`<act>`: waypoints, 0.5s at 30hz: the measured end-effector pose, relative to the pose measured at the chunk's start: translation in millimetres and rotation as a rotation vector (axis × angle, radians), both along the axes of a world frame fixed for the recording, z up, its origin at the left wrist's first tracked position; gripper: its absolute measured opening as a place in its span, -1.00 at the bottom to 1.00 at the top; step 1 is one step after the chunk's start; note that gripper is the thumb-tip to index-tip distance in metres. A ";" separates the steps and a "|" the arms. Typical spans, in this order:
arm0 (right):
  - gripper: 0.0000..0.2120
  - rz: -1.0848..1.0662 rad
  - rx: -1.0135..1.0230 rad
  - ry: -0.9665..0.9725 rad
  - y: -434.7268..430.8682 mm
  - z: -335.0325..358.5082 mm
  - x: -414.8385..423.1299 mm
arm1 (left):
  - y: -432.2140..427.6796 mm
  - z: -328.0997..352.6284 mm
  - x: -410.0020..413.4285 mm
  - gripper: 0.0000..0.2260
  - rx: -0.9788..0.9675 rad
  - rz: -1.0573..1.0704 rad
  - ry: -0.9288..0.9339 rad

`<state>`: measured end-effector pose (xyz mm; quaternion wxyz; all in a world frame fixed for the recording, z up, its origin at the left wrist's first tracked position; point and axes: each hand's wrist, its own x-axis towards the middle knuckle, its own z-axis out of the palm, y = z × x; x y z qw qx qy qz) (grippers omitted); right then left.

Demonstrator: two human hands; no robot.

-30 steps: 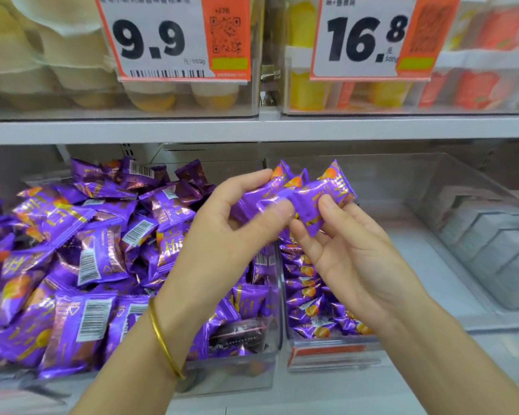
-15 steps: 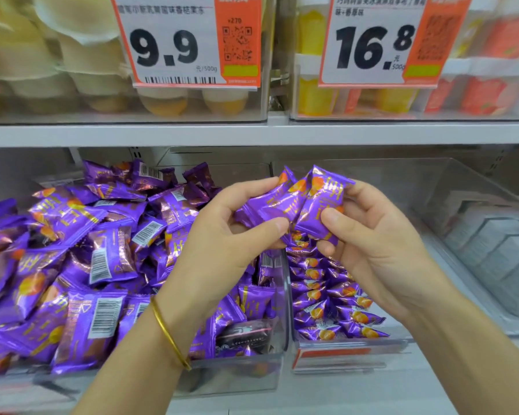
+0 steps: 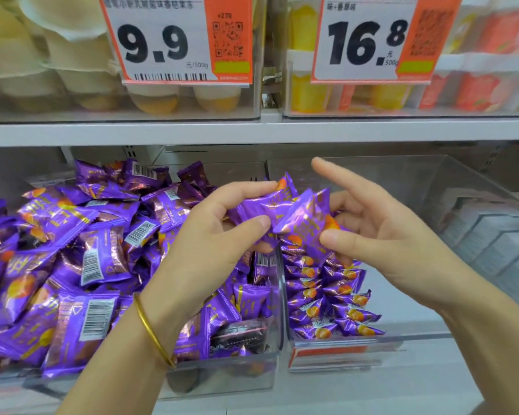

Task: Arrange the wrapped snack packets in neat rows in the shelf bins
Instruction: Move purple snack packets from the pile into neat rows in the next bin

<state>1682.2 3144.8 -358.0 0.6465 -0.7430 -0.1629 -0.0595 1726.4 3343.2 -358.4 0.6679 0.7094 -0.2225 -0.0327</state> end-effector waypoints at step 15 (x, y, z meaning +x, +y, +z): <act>-0.57 -0.129 -0.162 -0.131 -7.0 3.7 -10.9 | -7.9 16.1 -10.1 -0.52 0.278 -0.203 -0.190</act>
